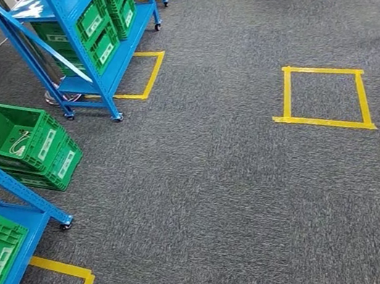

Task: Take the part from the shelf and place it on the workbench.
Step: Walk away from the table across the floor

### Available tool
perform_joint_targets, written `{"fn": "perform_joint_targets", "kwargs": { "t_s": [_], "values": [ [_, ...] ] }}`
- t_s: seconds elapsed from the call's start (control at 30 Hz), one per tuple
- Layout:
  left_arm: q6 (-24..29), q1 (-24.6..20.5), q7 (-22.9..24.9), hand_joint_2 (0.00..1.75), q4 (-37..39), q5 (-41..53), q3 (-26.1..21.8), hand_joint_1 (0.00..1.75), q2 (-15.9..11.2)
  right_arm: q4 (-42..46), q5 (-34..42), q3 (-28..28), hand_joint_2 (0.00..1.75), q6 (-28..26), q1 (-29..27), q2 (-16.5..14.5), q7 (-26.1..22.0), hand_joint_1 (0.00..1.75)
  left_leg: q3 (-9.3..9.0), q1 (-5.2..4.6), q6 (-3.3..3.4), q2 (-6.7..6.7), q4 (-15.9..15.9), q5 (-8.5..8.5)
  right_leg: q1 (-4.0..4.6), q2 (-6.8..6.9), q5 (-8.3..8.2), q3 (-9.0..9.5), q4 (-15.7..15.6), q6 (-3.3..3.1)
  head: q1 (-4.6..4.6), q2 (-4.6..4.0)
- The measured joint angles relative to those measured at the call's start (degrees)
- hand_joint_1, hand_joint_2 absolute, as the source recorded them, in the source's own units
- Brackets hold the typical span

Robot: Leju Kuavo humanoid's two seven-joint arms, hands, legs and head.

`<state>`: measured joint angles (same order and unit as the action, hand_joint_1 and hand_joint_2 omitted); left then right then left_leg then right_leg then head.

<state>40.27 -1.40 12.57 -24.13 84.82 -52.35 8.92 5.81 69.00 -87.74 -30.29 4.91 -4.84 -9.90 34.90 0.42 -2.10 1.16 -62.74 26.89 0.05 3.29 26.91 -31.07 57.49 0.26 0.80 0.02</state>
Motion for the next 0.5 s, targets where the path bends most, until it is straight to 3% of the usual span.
{"fn": "perform_joint_targets", "kwargs": {
  "t_s": [0.07, 0.1, 0.17, 0.2, 0.23, 0.3, 0.37, 0.4, 0.43, 0.5],
  "values": [
    [0.01, -0.27, 0.0, 0.0, 0.0, 0.01, 0.0, 0.0, -0.02, -0.01, 0.0, -0.03, 0.0, 0.04, 0.03, 0.0, 0.07, 0.0, -2.78, -0.25, 0.55, 1.68, 5.5, -1.5, 0.33, 0.99, 0.27, 0.09, 0.16, 0.51, -0.01, 0.0],
    [0.01, -0.31, 0.01, 0.0, 0.0, 0.01, 0.0, 0.0, -0.02, -0.01, 0.0, -0.05, 0.0, 0.04, 0.05, 0.01, 0.11, 0.0, -3.07, -0.41, 0.87, 1.87, 6.37, -1.46, 0.48, 1.46, 0.36, 0.13, 0.19, 0.77, -0.02, 0.0],
    [0.02, -0.07, 0.06, 0.0, 0.0, 0.01, 0.0, 0.0, -0.02, -0.01, 0.01, -0.11, 0.0, 0.05, 0.14, 0.01, 0.18, 0.0, -2.94, -0.4, 1.63, 0.83, 6.57, -1.6, 0.41, 2.08, 0.51, 0.21, 0.16, 1.33, -0.04, 0.0],
    [0.02, 0.08, 0.09, 0.0, 0.0, 0.01, 0.0, 0.0, -0.02, -0.01, 0.01, -0.13, 0.0, 0.05, 0.19, 0.01, 0.17, 0.0, -2.95, -0.28, 1.98, 0.37, 6.64, -1.7, 0.32, 1.49, 1.02, 0.0, 0.73, 1.66, -0.13, 0.0],
    [0.02, 0.13, 0.11, 0.0, 0.0, 0.01, 0.0, 0.0, -0.05, -0.01, 0.01, -0.14, 0.0, 0.07, 0.23, 0.01, 0.17, 0.0, -2.96, -0.12, 2.33, -0.07, 6.72, -1.81, 0.2, 0.44, 2.12, -0.73, 2.39, 2.0, -0.26, 0.0],
    [0.03, 0.01, 0.11, 0.0, 0.0, 0.01, 0.0, 0.0, -0.12, 0.0, 0.0, -0.16, 0.0, 0.08, 0.16, 0.01, 0.17, 0.0, -2.9, 0.08, 2.8, -1.02, 6.75, -1.93, 0.0, -2.06, 5.77, -3.97, 9.43, 2.48, -0.57, 0.0],
    [0.03, -0.02, 0.11, 0.0, 0.0, 0.01, 0.0, 0.0, -0.15, 0.0, 0.0, -0.19, 0.0, 0.1, 0.0, 0.01, 0.17, 0.0, -2.82, 0.09, 2.97, -2.14, 6.74, -1.98, -0.09, -2.89, 8.3, -7.47, 16.52, 2.64, -0.63, 0.0],
    [0.02, 0.05, 0.11, 0.0, 0.0, 0.01, 0.0, 0.0, -0.15, 0.0, 0.0, -0.2, 0.0, 0.1, -0.04, 0.01, 0.17, 0.0, -2.83, 0.1, 2.94, -2.76, 6.72, -2.0, -0.11, -3.01, 7.98, -8.02, 17.37, 2.64, -0.64, 0.0],
    [0.02, 0.11, 0.11, 0.0, 0.0, 0.01, 0.0, 0.0, -0.14, 0.0, 0.0, -0.21, 0.0, 0.1, -0.04, 0.01, 0.17, 0.0, -2.87, 0.13, 2.88, -3.41, 6.71, -2.04, -0.14, -3.14, 6.57, -7.43, 15.88, 2.58, -0.62, 0.0],
    [0.02, 0.12, 0.1, 0.0, 0.0, 0.01, 0.0, 0.0, -0.14, 0.0, 0.0, -0.24, 0.0, 0.1, -0.01, 0.01, 0.17, 0.0, -2.93, 0.23, 2.57, -4.75, 6.68, -2.11, -0.4, -4.81, 2.47, -3.81, 8.1, 2.45, -0.63, 0.0]
  ]
}}
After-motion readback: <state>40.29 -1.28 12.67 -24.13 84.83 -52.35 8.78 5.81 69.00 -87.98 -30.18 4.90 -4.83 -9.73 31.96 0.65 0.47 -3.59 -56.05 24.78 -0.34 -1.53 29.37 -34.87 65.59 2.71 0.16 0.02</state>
